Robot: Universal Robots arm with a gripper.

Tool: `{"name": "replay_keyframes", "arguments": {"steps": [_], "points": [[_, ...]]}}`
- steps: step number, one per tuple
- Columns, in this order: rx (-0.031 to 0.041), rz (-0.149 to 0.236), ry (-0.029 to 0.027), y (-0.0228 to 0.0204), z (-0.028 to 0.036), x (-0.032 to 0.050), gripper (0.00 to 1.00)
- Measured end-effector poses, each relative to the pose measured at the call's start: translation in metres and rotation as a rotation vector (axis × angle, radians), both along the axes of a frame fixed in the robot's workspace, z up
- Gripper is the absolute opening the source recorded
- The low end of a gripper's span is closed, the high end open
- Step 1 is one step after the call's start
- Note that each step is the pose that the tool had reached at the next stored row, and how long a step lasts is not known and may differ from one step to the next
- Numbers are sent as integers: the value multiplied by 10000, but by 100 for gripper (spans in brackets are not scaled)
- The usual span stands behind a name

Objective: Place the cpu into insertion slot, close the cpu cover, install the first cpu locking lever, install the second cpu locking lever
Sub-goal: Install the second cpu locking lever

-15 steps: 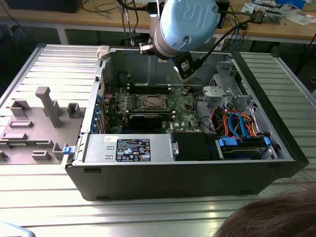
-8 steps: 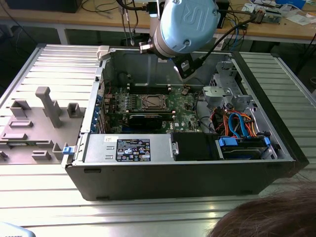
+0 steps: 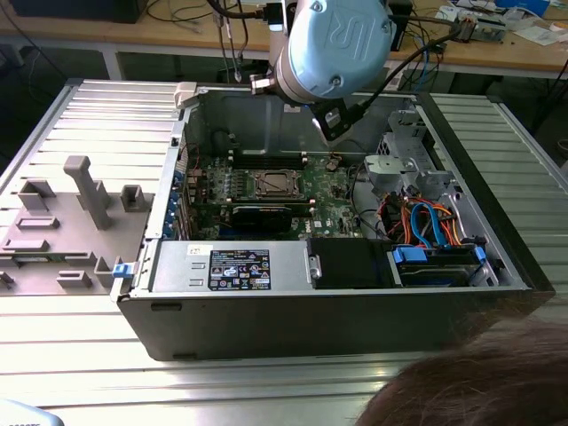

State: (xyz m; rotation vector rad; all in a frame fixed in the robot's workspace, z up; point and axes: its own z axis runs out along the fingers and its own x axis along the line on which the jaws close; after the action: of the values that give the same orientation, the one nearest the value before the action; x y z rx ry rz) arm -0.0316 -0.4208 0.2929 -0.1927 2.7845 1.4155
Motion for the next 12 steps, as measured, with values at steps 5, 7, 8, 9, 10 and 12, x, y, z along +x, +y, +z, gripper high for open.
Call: {"name": "replay_keyframes", "arguments": {"steps": [5,7,8,9,10,12], "points": [[138,9,0,-2,0,0,11],[217,14,0,-3,0,0,11],[285,17,0,-3,0,0,11],[326,18,0,-4,0,0,11],[379,19,0,-4,0,0,11],[488,22,0,-5,0,0,11]]}}
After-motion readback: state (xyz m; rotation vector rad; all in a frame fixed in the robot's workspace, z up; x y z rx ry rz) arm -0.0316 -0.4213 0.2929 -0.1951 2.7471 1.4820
